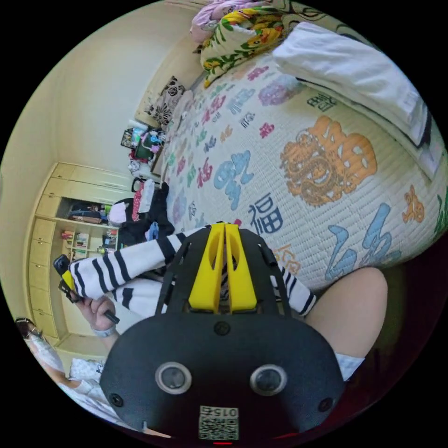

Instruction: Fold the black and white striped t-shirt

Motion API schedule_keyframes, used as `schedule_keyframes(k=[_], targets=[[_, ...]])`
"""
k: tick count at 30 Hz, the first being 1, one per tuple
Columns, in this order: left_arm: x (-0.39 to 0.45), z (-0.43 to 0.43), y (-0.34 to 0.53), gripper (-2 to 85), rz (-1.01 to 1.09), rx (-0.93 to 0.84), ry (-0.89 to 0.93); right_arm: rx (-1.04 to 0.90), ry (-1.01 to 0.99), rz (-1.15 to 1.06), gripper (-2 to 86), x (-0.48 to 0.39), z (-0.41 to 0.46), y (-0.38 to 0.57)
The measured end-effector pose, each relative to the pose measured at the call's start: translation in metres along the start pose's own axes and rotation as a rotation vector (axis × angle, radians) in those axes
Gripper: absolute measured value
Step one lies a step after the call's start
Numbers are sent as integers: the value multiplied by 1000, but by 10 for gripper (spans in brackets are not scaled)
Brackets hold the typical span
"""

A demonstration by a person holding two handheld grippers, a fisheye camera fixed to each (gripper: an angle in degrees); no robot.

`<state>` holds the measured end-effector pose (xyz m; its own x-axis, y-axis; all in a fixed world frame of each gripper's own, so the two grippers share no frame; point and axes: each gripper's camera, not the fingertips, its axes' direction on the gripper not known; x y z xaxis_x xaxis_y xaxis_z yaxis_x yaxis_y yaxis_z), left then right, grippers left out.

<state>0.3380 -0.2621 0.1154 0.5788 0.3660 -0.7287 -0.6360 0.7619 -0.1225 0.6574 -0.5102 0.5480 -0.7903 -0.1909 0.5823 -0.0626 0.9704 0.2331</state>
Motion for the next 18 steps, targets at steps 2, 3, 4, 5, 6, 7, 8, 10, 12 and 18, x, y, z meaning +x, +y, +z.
schedule_keyframes(k=[2, 3, 4, 5, 6, 7, 8, 10, 12, 18], targets=[[20, -17, -30, -2, 83, 31, 5, 33, -42, -77, -6, -24, -15, -6], [36, -30, -48, -2, 148, 52, 23, 91, -75, -135, -6, -45, -29, -8], [45, -38, -55, -2, 185, 70, 36, 129, -96, -160, -6, -57, -37, -9], [62, -58, -65, -2, 255, 119, 58, 228, -137, -214, -6, -82, -57, -10], [76, -82, -69, -2, 319, 184, 74, 316, -170, -284, -6, -112, -76, -11], [82, -96, -69, -2, 342, 226, 79, 352, -182, -329, -6, -129, -84, -11], [88, -127, -64, -2, 368, 321, 88, 411, -189, -439, -6, -168, -98, -11], [79, -171, -46, -1, 333, 478, 129, 440, -176, -613, -6, -227, -102, -6], [41, -211, -5, -1, 242, 665, 285, 374, -149, -831, -5, -298, -73, 5], [-108, -234, 151, -2, -433, 748, 64, -202, -117, -939, -3, -335, 120, 32]])
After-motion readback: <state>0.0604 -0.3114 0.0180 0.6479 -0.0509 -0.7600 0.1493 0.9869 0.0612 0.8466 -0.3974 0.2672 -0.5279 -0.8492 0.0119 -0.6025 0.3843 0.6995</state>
